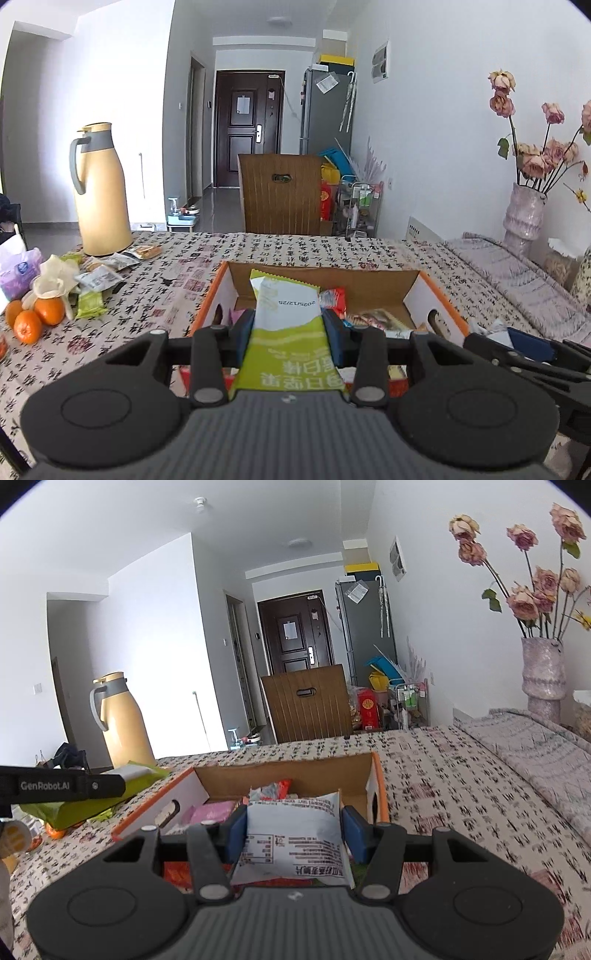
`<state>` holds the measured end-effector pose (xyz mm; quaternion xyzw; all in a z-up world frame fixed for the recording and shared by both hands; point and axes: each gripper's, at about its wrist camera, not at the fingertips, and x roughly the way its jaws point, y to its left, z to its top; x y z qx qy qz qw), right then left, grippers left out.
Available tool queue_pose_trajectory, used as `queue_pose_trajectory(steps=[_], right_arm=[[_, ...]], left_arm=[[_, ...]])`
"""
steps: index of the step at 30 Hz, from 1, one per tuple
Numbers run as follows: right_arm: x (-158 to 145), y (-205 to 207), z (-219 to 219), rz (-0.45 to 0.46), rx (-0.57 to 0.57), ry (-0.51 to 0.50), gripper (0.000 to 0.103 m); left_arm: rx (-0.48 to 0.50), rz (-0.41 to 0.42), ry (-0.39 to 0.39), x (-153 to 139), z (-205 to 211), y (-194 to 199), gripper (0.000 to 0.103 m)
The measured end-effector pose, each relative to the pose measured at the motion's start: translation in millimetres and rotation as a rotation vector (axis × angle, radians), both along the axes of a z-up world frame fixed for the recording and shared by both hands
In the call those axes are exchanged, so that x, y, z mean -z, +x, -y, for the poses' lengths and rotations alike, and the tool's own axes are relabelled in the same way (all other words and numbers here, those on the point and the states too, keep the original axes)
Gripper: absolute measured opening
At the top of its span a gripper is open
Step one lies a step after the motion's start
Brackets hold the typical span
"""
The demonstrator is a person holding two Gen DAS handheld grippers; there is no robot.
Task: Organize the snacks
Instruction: 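Carry both packets over the cardboard box and open both grippers to drop them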
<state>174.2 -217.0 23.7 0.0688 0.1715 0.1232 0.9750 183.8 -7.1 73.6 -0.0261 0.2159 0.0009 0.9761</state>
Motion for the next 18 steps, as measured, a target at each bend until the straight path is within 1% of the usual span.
queue_pose_trajectory(steps=[8,13,18], right_arm=[[-6.0,38.6,-14.5,0.005,-0.012,-0.026,0.053],[-6.2,70.2,-22.8,-0.009,-0.016,-0.049,0.053],[-1.9,96.3,-31.4,-0.017,-0.027,-0.072,0.053]], left_arm=[[0.004,-0.003,-0.010,-1.8,-1.7,38.1,0.040],[-0.009,-0.016,-0.016,-0.6,-5.2,65.4,0.040],[-0.031,-0.032,-0.027,7.4,-11.9,91.9,0.040]])
